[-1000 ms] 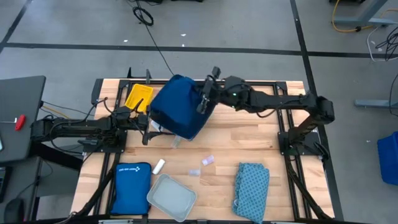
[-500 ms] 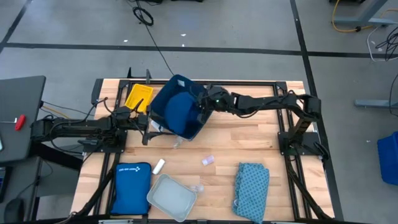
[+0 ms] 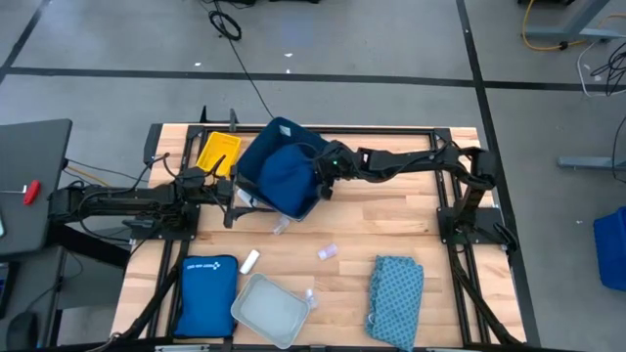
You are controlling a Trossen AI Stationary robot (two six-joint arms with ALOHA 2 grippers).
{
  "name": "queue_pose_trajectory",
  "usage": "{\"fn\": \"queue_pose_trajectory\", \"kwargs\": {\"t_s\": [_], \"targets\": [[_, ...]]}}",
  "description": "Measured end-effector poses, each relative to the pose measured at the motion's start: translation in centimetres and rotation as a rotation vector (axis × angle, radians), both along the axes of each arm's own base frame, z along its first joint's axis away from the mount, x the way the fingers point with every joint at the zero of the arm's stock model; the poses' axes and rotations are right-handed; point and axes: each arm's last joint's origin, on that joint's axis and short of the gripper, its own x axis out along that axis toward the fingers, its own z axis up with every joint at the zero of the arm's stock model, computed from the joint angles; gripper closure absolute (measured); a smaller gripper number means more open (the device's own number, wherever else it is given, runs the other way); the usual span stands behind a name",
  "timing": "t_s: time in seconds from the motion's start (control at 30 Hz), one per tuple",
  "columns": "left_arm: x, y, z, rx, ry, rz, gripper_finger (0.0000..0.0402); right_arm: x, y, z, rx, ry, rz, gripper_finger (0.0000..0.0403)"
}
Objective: Pick & place medical supplies in basket/bin
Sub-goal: Put the dark blue patient gown into the blue laundry bin
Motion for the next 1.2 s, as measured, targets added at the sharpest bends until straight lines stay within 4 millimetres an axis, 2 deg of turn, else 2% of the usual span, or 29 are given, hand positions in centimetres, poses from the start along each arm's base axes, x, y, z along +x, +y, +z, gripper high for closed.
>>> {"fn": "queue_pose_trajectory", "kwargs": {"t_s": [0.27, 0.4, 0.53, 0.73, 0.97, 1.2], "targets": [[0.0, 0.0, 0.1, 0.002, -0.005, 0.000, 0.0078, -1.7, -0.9, -0.6, 0.000, 0.175, -0.070, 0.0274], [0.0, 0.0, 0.1, 0.002, -0.005, 0.005, 0.0078, -2.5, -1.3, -0.3, -0.041, 0.237, -0.119, 0.0284], [0.0, 0.0, 0.0, 0.001, -0.001, 0.009, 0.0078, -3.2, -1.8, 0.6, -0.092, 0.332, -0.175, 0.0286], [0.0, 0.0, 0.0, 0.002, -0.004, 0.009, 0.0078, -3.5, -2.7, 3.0, -0.157, 0.423, -0.221, 0.0286], [0.0, 0.0, 0.1, 0.002, -0.005, 0.009, 0.0078, -3.3, -3.5, 5.1, -0.260, 0.439, -0.253, 0.0286], [0.0, 0.3, 0.1, 0.008, -0.003, 0.092, 0.0078, -2.4, -2.2, 6.2, -0.279, 0.394, -0.223, 0.0286]]}}
